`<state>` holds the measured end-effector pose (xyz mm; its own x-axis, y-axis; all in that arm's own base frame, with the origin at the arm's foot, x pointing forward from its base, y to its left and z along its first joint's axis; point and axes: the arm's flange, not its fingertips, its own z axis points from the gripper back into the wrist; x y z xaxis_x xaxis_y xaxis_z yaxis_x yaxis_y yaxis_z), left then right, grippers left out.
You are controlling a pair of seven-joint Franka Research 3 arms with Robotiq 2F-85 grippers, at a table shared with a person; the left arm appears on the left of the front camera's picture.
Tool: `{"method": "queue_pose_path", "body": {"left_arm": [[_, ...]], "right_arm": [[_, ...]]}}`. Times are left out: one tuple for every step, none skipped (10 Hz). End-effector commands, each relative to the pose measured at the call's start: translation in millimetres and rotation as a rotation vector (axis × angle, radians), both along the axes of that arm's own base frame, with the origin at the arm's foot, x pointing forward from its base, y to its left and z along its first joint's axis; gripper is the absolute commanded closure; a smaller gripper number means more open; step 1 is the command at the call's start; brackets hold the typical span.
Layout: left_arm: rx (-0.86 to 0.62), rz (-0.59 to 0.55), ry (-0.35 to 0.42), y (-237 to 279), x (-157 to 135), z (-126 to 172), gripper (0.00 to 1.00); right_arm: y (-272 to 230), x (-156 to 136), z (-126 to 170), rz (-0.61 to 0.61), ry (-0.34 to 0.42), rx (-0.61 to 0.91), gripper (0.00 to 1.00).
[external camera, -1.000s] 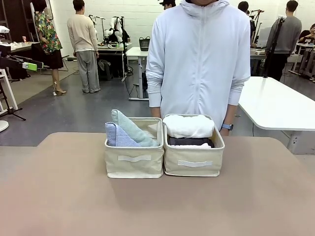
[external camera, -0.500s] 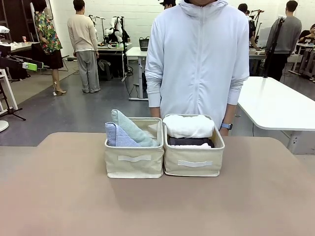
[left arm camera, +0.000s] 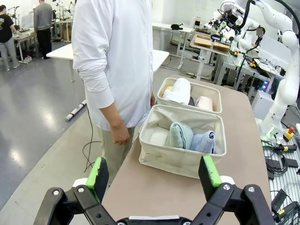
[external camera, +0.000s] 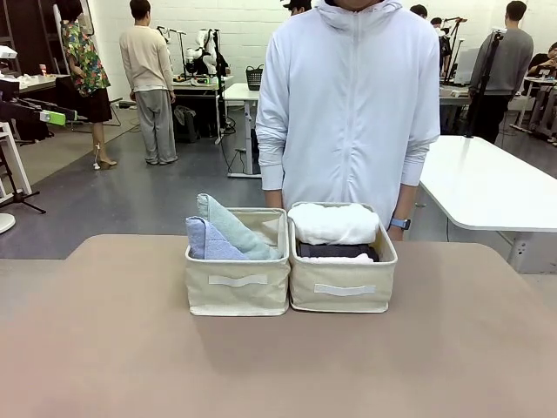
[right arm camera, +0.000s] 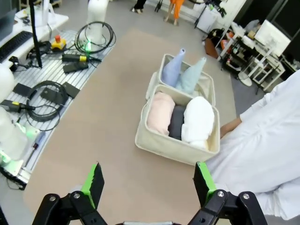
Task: Sort the towels based on their folding style.
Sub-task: Pick up another triangle-folded towel from the table and place it in the left Fabric basket.
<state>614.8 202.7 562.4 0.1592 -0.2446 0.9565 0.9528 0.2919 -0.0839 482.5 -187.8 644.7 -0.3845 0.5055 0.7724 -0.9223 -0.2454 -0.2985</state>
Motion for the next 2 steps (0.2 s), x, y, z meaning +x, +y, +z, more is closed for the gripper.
{"method": "queue_pose_path", "body": {"left_arm": [[-0.015,0.007,-0.007,-1.6,-0.1,1.0,0.0],[-0.015,0.007,-0.007,-1.6,-0.1,1.0,0.0]], "right_arm": [[1.3,-5.4,-5.9,-0.018,0.012,-0.017,0.0],[1.3,-5.4,-5.9,-0.018,0.012,-0.017,0.0]]}}
